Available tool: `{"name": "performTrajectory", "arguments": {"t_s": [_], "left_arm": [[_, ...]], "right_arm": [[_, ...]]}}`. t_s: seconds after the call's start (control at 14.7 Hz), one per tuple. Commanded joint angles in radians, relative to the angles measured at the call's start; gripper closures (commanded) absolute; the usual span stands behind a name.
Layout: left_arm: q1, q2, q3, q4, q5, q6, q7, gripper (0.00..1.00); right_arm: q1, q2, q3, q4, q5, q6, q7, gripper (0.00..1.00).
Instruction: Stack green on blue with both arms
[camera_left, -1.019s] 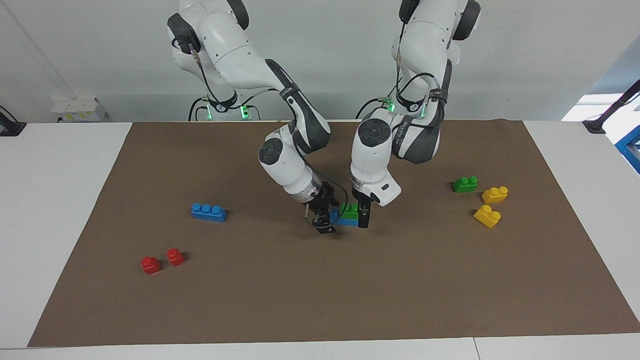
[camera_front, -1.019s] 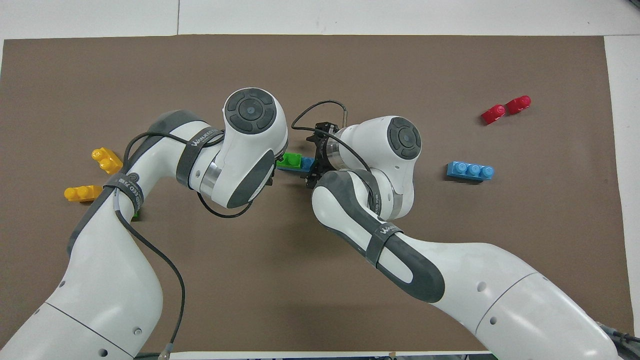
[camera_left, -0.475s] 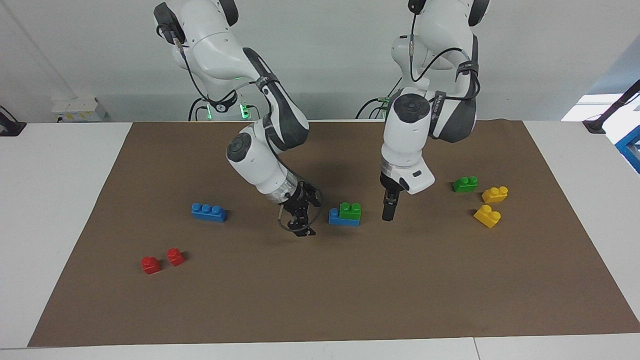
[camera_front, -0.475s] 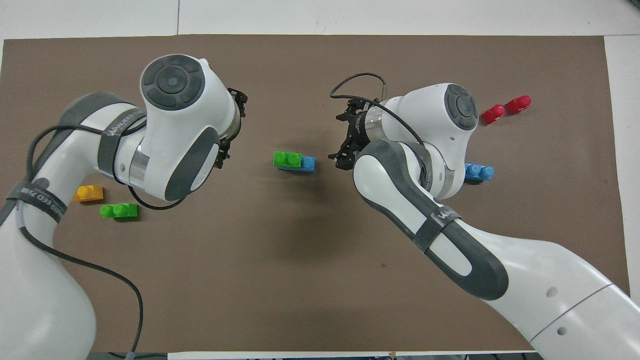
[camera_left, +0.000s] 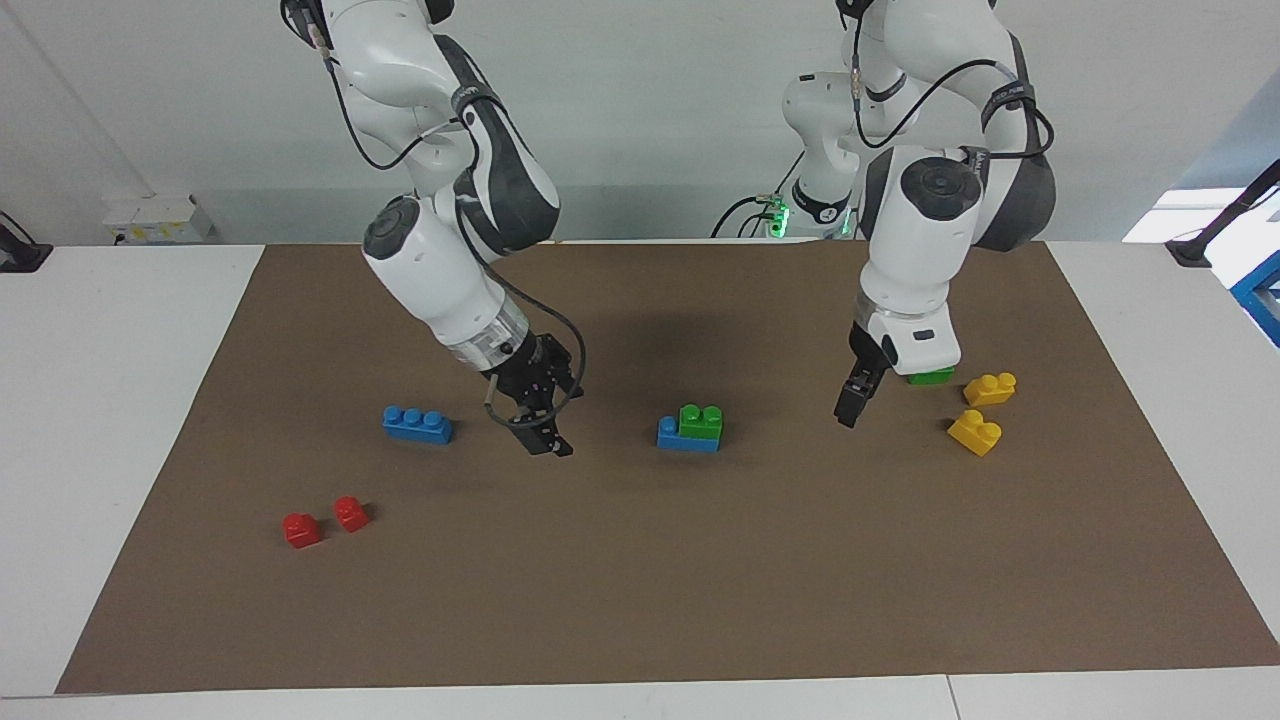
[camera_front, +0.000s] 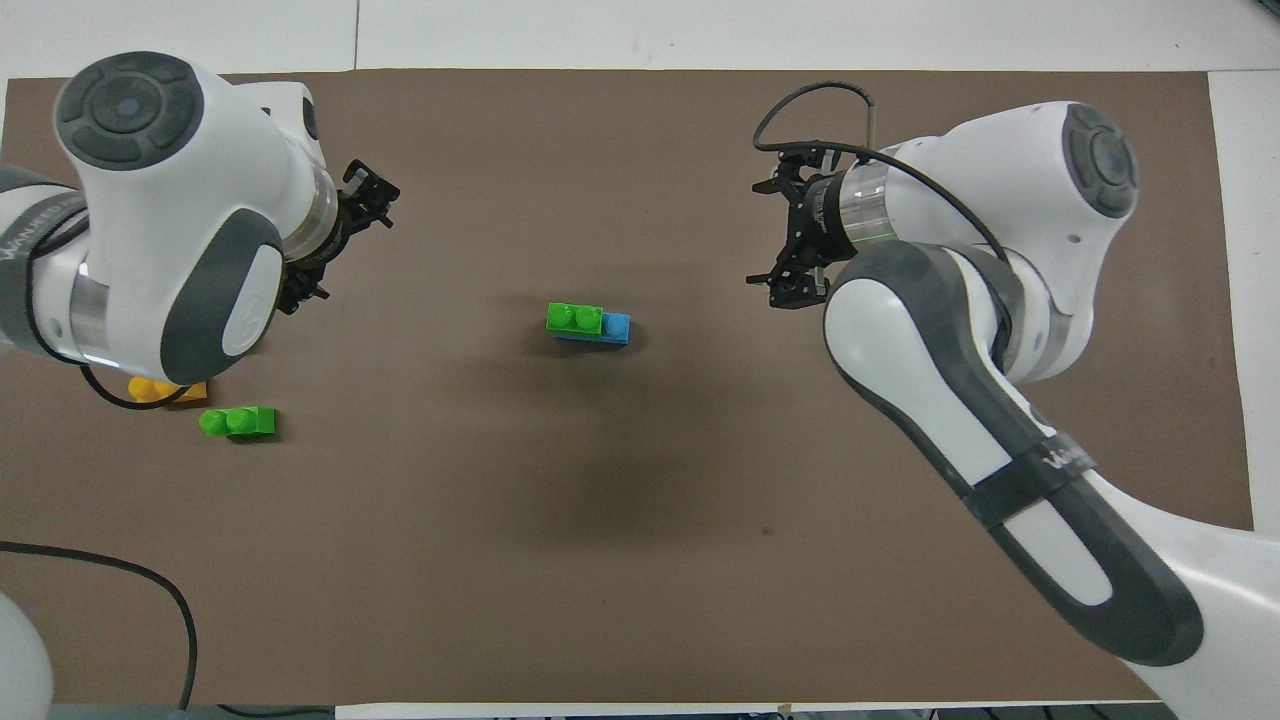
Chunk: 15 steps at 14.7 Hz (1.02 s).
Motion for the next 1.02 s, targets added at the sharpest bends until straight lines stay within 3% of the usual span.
{"name": "performTrajectory", "arguments": {"t_s": [0.0,0.2,0.61,0.95], "left_arm": [[0.063,-0.041,-0.005,-0.015,-0.025,-0.035,0.219,0.0],[0.113,-0.06,-0.005,-0.015,-0.029,-0.053,0.455,0.0],[0.179,-0.144,0.004,-0.021,-0.082,-0.145,0.796,0.0],[0.193,-0.291,0.006,-0.171,-0.084,-0.156,0.931,0.0]], "right_arm": [[-0.1,-0.073,0.01,-0.02,-0.011,-0.103,-0.236,0.0],[-0.178,-0.14,0.006,-0.015,-0.022,-0.213,-0.431,0.0],[-0.29,-0.265,0.005,0.032,-0.202,-0.448,-0.971,0.0],[-0.321,-0.323,0.005,0.051,-0.313,-0.525,-1.424,0.0]]}}
